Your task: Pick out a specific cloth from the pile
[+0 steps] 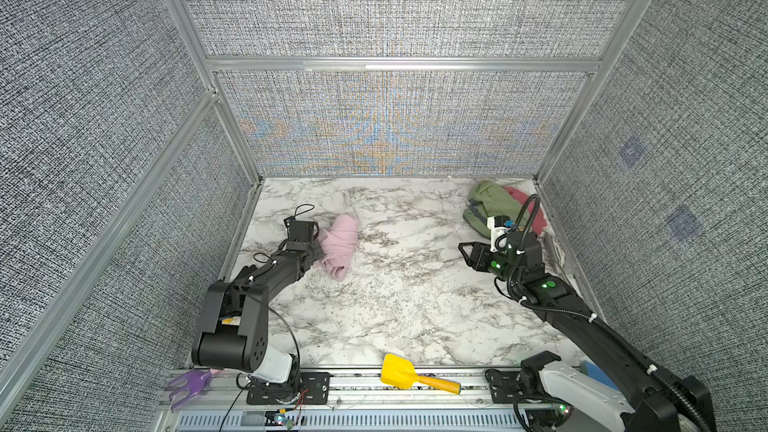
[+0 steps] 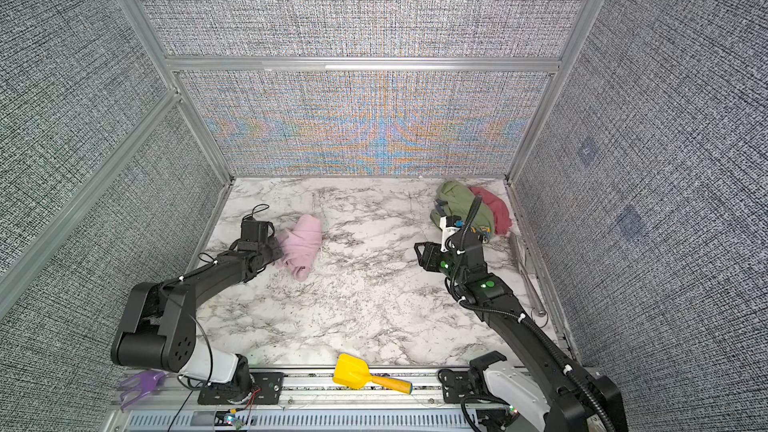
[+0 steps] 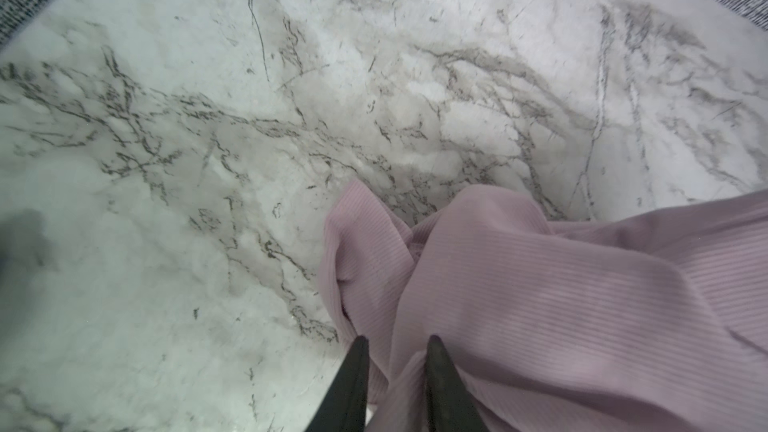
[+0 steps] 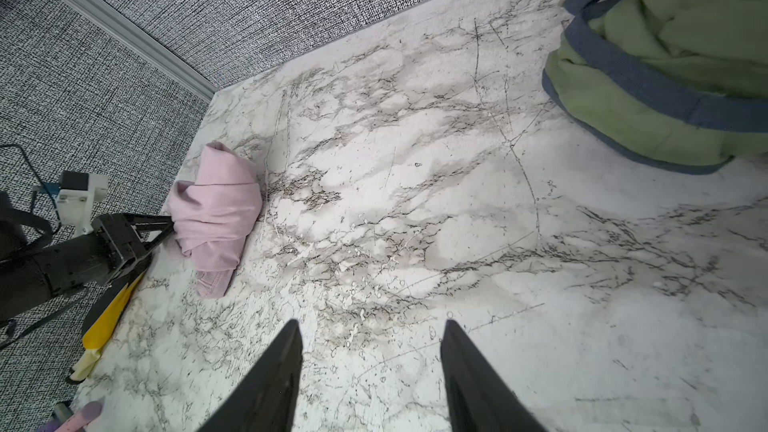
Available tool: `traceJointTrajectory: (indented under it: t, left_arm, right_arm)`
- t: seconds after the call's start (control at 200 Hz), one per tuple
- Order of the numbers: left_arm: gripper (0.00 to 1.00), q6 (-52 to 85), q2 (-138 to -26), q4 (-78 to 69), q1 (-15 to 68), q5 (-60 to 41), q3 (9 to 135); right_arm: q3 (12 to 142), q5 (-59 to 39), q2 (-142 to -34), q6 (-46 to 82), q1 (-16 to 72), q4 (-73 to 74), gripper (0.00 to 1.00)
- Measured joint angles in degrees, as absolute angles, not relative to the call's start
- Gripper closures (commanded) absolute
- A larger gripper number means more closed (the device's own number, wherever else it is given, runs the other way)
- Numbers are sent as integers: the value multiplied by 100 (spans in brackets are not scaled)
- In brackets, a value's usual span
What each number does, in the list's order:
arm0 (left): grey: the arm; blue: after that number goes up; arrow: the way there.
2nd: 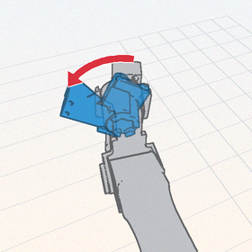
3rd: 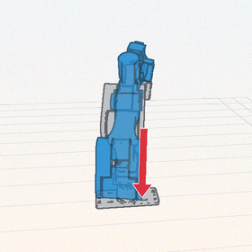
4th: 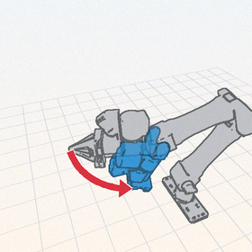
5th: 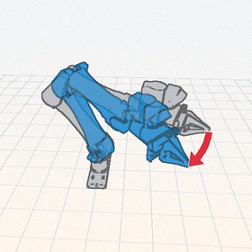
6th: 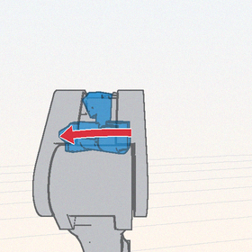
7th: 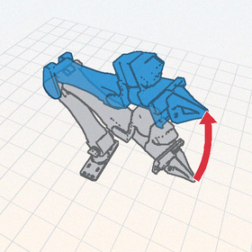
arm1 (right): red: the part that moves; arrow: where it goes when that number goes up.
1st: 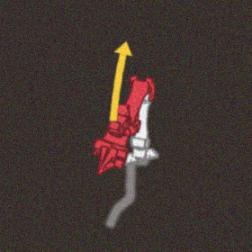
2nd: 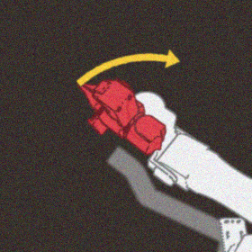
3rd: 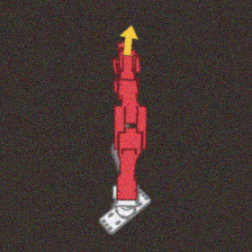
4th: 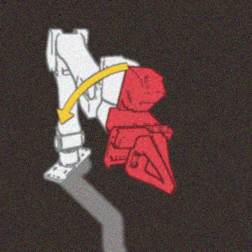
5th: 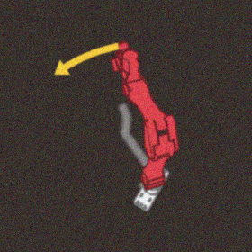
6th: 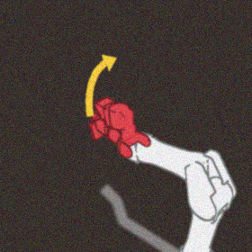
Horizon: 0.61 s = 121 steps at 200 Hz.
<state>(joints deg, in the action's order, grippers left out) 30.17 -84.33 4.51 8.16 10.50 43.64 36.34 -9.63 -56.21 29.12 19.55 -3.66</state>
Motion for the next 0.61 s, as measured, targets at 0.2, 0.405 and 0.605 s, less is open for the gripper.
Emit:
traceJointTrajectory:
  t: [0.2,0.405,0.605]
  left_arm:
    - [72,2952,-7675,950,834,1031,4366]
    - [70,2676,-6838,1094,1247,967,4392]
    - [70,2366,-6912,860,2067,982,4436]
  right_arm:
    - [3634,-958,-5588,2917,1955,-362,44]
    - [3542,-958,-5492,2943,1955,-325,44]
    - [3350,-943,-5380,3002,1957,-252,44]
